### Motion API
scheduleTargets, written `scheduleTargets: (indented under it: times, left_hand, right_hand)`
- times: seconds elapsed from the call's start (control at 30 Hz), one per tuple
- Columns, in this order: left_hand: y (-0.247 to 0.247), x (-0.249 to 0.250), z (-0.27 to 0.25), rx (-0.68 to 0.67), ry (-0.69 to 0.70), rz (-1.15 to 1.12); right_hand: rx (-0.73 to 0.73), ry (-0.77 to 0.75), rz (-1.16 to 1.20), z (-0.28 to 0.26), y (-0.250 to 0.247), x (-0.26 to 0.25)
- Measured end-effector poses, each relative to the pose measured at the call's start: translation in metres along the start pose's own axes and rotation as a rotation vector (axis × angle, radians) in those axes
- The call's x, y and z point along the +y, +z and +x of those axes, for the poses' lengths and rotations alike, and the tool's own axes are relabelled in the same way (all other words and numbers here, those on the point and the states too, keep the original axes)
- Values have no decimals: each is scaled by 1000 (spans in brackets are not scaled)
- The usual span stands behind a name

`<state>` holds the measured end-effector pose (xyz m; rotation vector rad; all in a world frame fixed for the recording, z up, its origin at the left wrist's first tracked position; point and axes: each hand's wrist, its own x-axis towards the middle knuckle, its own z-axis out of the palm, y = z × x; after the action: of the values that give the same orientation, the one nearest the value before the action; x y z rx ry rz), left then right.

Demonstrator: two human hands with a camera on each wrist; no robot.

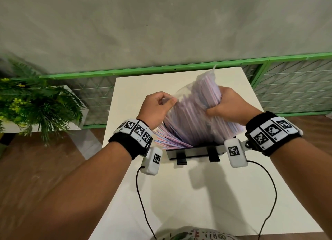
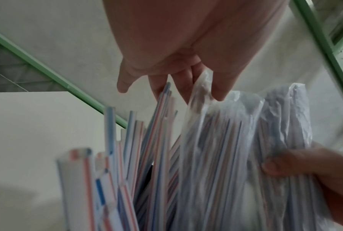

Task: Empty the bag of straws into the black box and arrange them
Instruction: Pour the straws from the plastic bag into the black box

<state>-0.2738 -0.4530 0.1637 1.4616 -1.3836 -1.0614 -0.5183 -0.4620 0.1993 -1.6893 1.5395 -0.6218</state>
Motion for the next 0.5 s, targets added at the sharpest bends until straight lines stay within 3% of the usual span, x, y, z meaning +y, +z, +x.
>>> scheduleTargets:
  times: [0.4, 0.5]
  left_hand:
    - [-4, -2, -2, 2, 32, -15]
    - [-3, -6, 0, 9, 48, 17]
  right_hand:
    - [53, 3, 55, -5, -3, 0]
    - [-31, 12, 7, -7, -5, 1]
